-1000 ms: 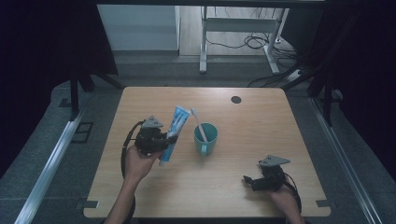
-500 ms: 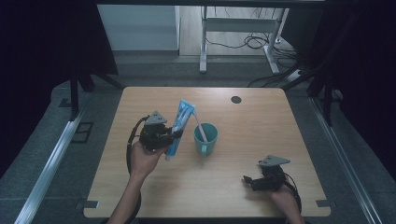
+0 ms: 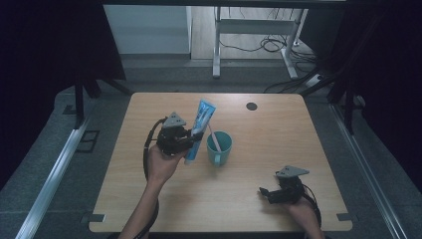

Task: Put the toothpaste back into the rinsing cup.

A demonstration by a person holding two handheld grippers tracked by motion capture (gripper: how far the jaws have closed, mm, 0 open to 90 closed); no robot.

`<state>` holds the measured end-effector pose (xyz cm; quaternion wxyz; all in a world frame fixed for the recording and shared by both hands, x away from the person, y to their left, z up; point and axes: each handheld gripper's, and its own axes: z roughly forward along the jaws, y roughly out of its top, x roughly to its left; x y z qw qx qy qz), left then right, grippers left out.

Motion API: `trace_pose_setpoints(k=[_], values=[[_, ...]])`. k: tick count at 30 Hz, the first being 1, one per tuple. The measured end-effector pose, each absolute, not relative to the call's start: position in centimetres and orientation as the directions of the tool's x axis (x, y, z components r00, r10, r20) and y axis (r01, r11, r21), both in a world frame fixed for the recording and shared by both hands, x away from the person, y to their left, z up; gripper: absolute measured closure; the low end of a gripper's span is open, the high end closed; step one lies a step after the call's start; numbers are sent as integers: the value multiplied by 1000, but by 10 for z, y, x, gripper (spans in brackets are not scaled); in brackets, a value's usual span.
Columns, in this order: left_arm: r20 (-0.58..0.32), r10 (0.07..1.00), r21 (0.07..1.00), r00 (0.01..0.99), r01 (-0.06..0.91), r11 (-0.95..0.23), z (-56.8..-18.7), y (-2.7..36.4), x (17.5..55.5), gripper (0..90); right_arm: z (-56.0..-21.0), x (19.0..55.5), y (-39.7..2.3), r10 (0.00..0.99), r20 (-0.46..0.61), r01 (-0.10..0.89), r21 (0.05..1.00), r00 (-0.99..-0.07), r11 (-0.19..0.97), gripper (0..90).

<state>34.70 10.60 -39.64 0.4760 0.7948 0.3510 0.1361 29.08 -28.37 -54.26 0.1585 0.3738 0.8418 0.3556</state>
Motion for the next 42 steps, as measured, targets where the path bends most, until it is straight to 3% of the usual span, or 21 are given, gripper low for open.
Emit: trace_pose_setpoints(k=[42], values=[[-75, 694, 896, 716, 354, -269, -387, 46, 383, 737, -542, 291, -284, 742, -1, 517, 717, -670, 468, 75]])
